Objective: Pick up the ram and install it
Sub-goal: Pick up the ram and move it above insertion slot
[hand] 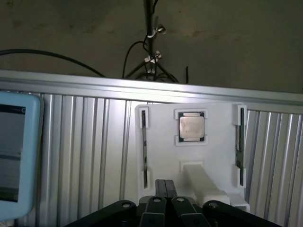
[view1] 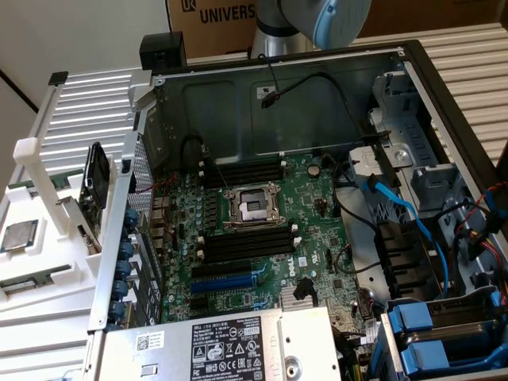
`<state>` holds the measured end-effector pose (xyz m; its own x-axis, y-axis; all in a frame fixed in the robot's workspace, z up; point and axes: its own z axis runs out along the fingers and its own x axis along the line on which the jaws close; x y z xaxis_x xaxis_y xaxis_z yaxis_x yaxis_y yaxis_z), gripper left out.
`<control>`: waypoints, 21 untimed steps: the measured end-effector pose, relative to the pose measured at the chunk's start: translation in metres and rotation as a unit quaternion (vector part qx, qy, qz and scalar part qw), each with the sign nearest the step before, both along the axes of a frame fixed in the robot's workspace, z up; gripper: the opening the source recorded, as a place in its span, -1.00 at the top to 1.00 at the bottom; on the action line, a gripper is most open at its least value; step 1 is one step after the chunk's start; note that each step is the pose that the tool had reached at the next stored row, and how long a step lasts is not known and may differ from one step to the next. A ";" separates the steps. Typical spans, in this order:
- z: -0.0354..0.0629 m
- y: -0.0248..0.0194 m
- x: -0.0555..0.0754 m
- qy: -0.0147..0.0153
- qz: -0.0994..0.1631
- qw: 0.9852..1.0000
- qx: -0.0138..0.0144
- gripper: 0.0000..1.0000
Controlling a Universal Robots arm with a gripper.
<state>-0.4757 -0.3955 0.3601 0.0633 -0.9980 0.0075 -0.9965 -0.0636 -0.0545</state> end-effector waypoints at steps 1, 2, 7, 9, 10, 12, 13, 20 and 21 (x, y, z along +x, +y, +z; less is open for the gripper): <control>-0.0017 0.0002 -0.001 0.000 0.000 1.000 0.000 0.79; -0.0035 0.0005 -0.002 0.000 0.000 1.000 0.000 0.79; -0.0122 0.0007 -0.003 0.001 0.000 1.000 -0.001 0.79; -0.0151 0.0007 -0.003 0.003 0.000 1.000 0.000 0.79; -0.0165 0.0007 -0.003 0.004 0.000 1.000 0.000 0.79; -0.0189 0.0007 -0.003 0.005 0.000 1.000 0.001 0.79; -0.0202 0.0005 -0.003 0.006 0.000 1.000 0.001 0.79; -0.0288 0.0001 0.000 0.009 0.001 1.000 0.004 0.79; -0.0306 0.0001 0.000 0.008 0.001 1.000 0.005 0.79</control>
